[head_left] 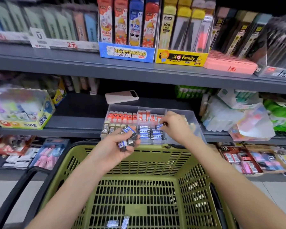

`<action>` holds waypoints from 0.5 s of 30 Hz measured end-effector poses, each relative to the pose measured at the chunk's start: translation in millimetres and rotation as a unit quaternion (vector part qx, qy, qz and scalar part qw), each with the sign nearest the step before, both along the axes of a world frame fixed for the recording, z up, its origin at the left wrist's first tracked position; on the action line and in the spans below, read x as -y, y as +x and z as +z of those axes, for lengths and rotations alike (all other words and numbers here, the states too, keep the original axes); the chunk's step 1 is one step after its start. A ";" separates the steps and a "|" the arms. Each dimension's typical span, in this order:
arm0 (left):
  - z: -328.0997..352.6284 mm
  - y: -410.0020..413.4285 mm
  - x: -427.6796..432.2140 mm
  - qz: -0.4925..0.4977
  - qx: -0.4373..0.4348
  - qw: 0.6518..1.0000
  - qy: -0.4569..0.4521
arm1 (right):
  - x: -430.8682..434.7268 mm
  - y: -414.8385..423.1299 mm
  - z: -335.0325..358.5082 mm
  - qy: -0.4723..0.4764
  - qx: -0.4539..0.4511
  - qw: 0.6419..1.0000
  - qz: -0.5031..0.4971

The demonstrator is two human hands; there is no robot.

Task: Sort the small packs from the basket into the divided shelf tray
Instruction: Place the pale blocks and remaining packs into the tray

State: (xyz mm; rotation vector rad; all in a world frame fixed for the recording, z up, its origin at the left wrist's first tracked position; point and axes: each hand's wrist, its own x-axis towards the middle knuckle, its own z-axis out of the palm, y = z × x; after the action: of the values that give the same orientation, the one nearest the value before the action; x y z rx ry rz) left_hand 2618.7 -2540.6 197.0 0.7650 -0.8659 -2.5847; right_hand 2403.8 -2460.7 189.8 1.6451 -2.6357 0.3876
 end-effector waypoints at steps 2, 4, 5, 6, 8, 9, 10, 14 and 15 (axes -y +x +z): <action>-2.4 -0.2 1.3 0.002 0.002 1.000 0.002 | 1.3 0.7 -2.6 0.009 0.009 1.000 0.016; -4.5 -0.5 2.1 0.005 0.006 1.000 0.006 | 2.7 2.4 -3.0 0.023 0.009 0.999 0.032; -5.4 -0.5 2.4 0.005 0.007 1.000 0.008 | 3.1 3.1 -2.6 0.025 0.007 0.999 0.038; -6.1 -0.5 2.7 0.005 0.008 1.000 0.009 | 3.5 3.8 -2.6 0.021 0.000 0.999 0.045; -6.9 -0.2 3.0 0.004 0.007 1.000 0.012 | 2.9 5.4 -3.1 -0.008 -0.039 0.998 0.048; -7.1 -0.2 2.9 0.003 0.005 1.000 0.014 | 1.7 6.0 -3.8 -0.033 -0.056 0.997 0.037; -7.2 -0.1 2.9 0.003 0.004 1.000 0.015 | 0.2 6.8 -4.3 -0.054 -0.058 0.997 0.022; -7.8 0.1 2.2 0.003 0.001 1.000 0.017 | -4.5 11.4 -9.5 -0.100 -0.065 0.992 -0.029; -8.0 -0.2 2.1 0.003 0.000 1.000 0.017 | -4.8 12.4 -10.4 -0.107 -0.075 0.991 -0.041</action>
State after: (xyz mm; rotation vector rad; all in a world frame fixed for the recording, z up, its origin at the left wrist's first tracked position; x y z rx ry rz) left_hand 2618.6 -2542.7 189.0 0.7768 -0.8215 -2.6006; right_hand 2416.3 -2455.9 179.4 1.4378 -2.4464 0.5014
